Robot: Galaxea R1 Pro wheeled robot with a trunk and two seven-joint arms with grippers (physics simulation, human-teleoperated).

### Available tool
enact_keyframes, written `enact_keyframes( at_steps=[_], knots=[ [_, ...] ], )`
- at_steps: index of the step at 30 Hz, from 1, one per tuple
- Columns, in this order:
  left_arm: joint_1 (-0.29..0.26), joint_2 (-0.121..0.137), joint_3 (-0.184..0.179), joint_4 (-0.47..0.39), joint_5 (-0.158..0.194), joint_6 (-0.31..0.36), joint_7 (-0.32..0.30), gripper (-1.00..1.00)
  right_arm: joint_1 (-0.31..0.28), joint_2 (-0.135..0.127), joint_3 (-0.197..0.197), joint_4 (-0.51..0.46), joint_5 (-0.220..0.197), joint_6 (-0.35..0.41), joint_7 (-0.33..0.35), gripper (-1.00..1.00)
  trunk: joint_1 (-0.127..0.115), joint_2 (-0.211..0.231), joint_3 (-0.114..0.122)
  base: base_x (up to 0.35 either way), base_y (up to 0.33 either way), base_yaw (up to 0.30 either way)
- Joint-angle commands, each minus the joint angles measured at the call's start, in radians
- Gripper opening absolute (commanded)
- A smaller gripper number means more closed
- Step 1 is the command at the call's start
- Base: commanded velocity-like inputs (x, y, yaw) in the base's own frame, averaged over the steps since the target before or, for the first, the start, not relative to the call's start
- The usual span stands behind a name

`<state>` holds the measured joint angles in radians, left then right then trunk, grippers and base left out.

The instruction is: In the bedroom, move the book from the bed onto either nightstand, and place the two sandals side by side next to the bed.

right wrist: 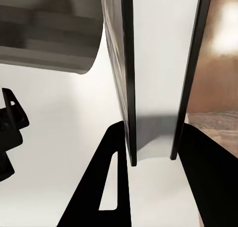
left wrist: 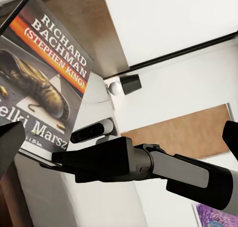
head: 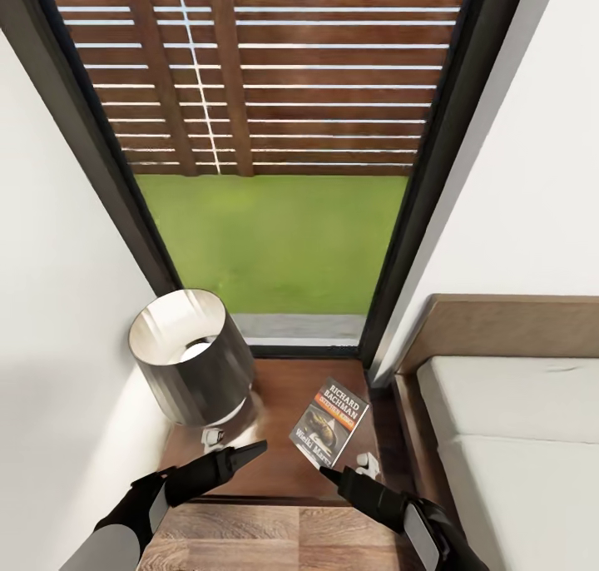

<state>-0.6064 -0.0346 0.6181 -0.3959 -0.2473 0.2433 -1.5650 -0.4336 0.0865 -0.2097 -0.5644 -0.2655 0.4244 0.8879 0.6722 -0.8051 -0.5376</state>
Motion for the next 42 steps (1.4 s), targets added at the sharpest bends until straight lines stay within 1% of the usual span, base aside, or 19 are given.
enact_keyframes(
  at_steps=[1,5,8,18,25,38,42],
  knots=[
    [-0.001,-0.001,0.008,-0.001,-0.010,0.011,-0.006,1.00,0.000,0.001,-0.005,0.000,-0.003,0.008,0.003,-1.00,0.000,-0.001,-0.001,0.000,0.000,0.162],
    [-0.001,-0.002,0.008,-0.001,-0.011,0.010,-0.006,1.00,0.000,0.001,-0.005,0.000,-0.003,0.008,0.003,-1.00,0.000,-0.001,-0.001,0.000,0.000,0.220],
    [0.000,-0.002,0.008,-0.001,-0.010,0.010,-0.006,1.00,0.000,0.001,-0.005,-0.001,-0.003,0.006,0.005,-1.00,0.000,-0.001,-0.001,0.000,0.000,0.067],
    [0.000,-0.002,0.008,-0.001,-0.010,0.010,-0.006,1.00,0.000,0.001,-0.004,-0.001,-0.003,0.005,0.006,-1.00,0.000,-0.001,-0.001,0.001,0.000,0.005],
    [-0.001,-0.002,0.008,-0.001,-0.010,0.010,-0.006,1.00,0.000,0.001,-0.004,0.000,-0.003,0.005,0.005,-1.00,0.000,-0.001,-0.001,0.130,0.000,0.000],
    [-0.001,-0.002,0.008,-0.001,-0.010,0.011,-0.006,1.00,0.000,0.001,-0.004,0.000,-0.003,0.005,0.003,-1.00,0.000,-0.001,-0.001,0.004,0.000,0.000],
    [-0.001,-0.002,0.008,-0.001,-0.010,0.011,-0.006,1.00,0.000,0.001,-0.004,0.000,-0.003,0.005,0.003,-1.00,0.015,-0.029,-0.013,0.000,0.000,0.000]
  ],
)
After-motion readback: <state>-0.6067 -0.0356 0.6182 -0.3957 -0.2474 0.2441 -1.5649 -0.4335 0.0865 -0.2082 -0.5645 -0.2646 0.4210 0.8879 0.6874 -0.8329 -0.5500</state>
